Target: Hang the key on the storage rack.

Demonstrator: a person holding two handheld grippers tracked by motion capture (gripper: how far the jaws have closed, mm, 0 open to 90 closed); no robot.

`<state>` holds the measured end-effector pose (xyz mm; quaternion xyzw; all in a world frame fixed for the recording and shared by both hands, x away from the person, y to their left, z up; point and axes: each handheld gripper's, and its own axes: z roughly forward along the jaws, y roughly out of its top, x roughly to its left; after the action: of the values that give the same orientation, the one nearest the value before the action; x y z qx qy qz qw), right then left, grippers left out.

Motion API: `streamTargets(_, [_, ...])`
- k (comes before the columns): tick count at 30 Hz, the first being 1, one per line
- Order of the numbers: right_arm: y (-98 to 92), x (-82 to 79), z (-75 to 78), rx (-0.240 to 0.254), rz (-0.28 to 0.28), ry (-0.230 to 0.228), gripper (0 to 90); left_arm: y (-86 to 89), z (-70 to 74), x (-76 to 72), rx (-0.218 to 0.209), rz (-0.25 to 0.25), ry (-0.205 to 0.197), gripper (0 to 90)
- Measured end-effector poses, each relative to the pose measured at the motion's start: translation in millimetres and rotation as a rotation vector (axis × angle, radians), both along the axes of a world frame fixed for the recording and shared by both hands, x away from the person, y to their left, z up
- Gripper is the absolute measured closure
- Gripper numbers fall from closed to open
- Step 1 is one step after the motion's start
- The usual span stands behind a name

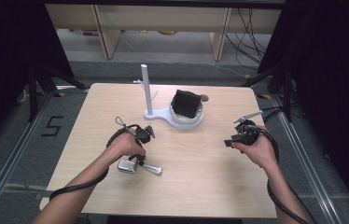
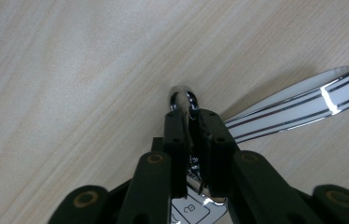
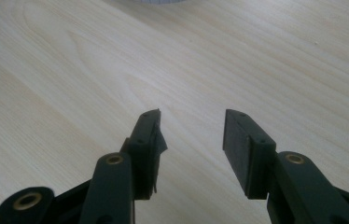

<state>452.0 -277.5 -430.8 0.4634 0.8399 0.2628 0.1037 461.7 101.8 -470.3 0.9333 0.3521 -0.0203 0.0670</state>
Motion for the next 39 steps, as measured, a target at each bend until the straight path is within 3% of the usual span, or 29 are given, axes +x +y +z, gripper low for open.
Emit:
streamTargets(3, [-0.6, -0.7, -1.4, 0.004, -0.001, -0.005, 57.5, 0.5, 1.9, -0.1, -0.016, 0.004, -0.026, 86.3])
streamTargets(5, [-1.2, -1.2, -1.3, 0.000, -0.004, 0.001, 57.5, 1.3, 2.8, -0.2, -0.066, 0.023, -0.032, 86.4])
streamTargets(9, [-2.5, -1.4, -1.2, 0.002, -0.012, 0.004, 57.5, 0.0, 0.9, 0.5, -0.071, 0.029, -0.040, 86.4])
streamTargets(12, [-2.7, -1.2, -0.7, 0.000, -0.014, 0.006, 57.5, 0.4, -0.9, 5.6, -0.089, 0.001, -0.061, 86.4])
streamTargets(13, [-2.7, -1.2, -0.7, 0.001, -0.014, 0.003, 57.5, 1.8, -1.5, 10.0, -0.090, -0.051, -0.076, 86.3])
streamTargets(16, [-2.4, -2.0, -0.5, -0.002, -0.010, 0.006, 57.5, -2.1, -2.9, 5.3, -0.091, 0.041, -0.077, 85.7])
streamTargets(19, [-2.3, -2.3, -1.0, -0.002, -0.008, 0.008, 57.5, -0.9, -3.9, 8.7, -0.053, 0.008, -0.086, 84.1])
streamTargets(20, [-2.4, -2.0, -1.6, -0.001, -0.003, 0.007, 57.4, -1.1, -4.2, 7.5, -0.045, 0.037, -0.084, 83.4])
streamTargets(21, [-2.7, -1.7, -2.0, -0.002, 0.000, 0.002, 57.4, 0.3, -5.9, 10.5, -0.064, 0.000, -0.082, 82.9])
streamTargets(23, [-3.0, -1.9, -2.1, -0.003, 0.000, 0.002, 57.4, 0.8, -5.9, 8.2, -0.045, 0.044, -0.085, 80.6])
streamTargets(31, [-2.7, -3.0, -1.7, 0.001, -0.012, 0.016, 57.3, 5.2, -7.1, 7.5, -0.035, 0.079, -0.054, 70.4])
streamTargets(36, [-2.0, -2.3, -2.5, -0.002, -0.010, 0.007, 57.2, 5.3, -6.5, 6.6, -0.004, 0.062, -0.032, 75.0])
streamTargets(38, [-1.5, -2.9, -2.3, -0.002, -0.009, 0.012, 57.2, 5.6, -5.8, 7.2, -0.011, 0.054, -0.042, 81.3])
streamTargets(39, [-1.2, -3.0, -2.5, -0.001, -0.010, 0.012, 57.2, 5.4, -6.0, 6.1, 0.000, 0.073, -0.035, 85.3])
